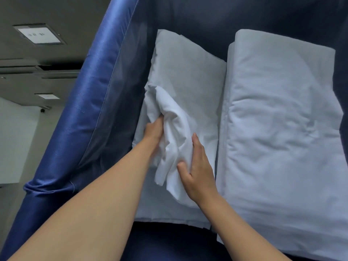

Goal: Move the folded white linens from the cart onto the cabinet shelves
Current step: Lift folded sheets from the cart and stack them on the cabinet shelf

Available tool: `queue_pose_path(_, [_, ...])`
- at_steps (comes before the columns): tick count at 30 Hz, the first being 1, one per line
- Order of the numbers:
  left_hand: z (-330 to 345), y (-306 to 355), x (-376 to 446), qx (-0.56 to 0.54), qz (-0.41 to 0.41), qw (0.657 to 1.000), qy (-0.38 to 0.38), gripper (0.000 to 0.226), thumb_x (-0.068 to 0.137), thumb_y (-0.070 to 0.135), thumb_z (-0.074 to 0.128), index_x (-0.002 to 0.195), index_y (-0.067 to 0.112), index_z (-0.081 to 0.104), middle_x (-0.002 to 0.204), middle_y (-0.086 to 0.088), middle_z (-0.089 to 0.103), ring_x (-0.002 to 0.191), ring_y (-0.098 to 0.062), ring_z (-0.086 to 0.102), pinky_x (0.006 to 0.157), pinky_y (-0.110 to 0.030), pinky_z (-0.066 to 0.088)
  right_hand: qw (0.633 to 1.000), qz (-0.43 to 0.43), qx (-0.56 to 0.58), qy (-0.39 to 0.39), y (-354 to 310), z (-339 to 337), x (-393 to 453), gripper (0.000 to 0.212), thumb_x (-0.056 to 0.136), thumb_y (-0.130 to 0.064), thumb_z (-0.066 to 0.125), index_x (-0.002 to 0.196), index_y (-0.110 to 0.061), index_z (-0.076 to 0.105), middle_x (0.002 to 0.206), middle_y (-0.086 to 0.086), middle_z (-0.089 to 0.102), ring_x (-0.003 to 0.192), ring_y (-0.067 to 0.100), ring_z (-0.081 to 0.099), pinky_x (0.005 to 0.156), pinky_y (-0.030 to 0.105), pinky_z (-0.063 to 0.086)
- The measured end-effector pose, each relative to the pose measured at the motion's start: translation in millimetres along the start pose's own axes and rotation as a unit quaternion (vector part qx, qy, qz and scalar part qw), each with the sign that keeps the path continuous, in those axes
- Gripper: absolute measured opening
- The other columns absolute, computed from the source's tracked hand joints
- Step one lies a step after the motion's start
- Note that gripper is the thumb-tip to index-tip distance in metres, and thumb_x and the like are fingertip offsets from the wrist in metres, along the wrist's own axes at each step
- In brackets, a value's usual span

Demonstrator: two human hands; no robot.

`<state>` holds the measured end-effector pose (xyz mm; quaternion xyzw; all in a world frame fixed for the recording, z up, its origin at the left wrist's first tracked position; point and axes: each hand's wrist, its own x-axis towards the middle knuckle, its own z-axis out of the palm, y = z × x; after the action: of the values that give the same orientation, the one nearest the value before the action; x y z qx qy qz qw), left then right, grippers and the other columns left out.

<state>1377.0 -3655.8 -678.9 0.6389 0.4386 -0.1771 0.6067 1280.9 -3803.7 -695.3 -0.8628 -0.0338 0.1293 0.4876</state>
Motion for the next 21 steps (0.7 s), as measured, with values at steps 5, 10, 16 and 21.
queue_pose_path(5, [-43,-27,-18,0.2,0.047,0.973,0.106,0.06,0.08,0.063,0.063,0.099,0.005,0.068,0.096,-0.006,0.068,0.09,-0.026,0.065,0.071,-0.03,0.051,0.999,0.042,-0.003,-0.026,-3,15,3,0.066,0.103,-0.042,0.039,0.159,-0.023,0.009,0.163,-0.007,0.021,0.146,0.011,0.023,0.111,0.017,0.018])
queue_pose_path(10, [-60,-79,-34,0.32,0.072,0.931,0.161,0.078,0.078,0.077,0.049,0.136,0.024,0.048,0.128,-0.004,0.059,0.109,-0.03,0.059,0.093,-0.044,0.051,0.984,0.049,-0.115,-0.124,2,29,4,0.06,0.106,-0.037,0.032,0.159,-0.022,0.009,0.165,0.006,0.014,0.15,0.024,0.015,0.12,0.037,0.021])
queue_pose_path(16, [-61,-112,-46,0.441,0.261,0.846,0.145,0.044,0.097,0.04,0.056,0.134,0.017,0.054,0.137,-0.002,0.052,0.126,-0.025,0.049,0.098,-0.035,0.038,0.974,0.056,-0.15,-0.164,11,39,-13,0.062,0.105,-0.03,0.039,0.158,-0.012,0.013,0.163,0.01,0.018,0.148,0.027,0.021,0.118,0.038,0.027])
queue_pose_path(21, [-54,-94,-39,0.224,-0.011,0.972,0.069,0.051,0.102,0.051,0.039,0.141,0.019,0.048,0.133,-0.003,0.058,0.113,-0.025,0.055,0.096,-0.034,0.044,0.978,0.058,-0.13,-0.151,12,43,-25,0.064,0.104,-0.03,0.04,0.158,-0.01,0.01,0.164,0.008,0.016,0.149,0.024,0.018,0.12,0.035,0.021])
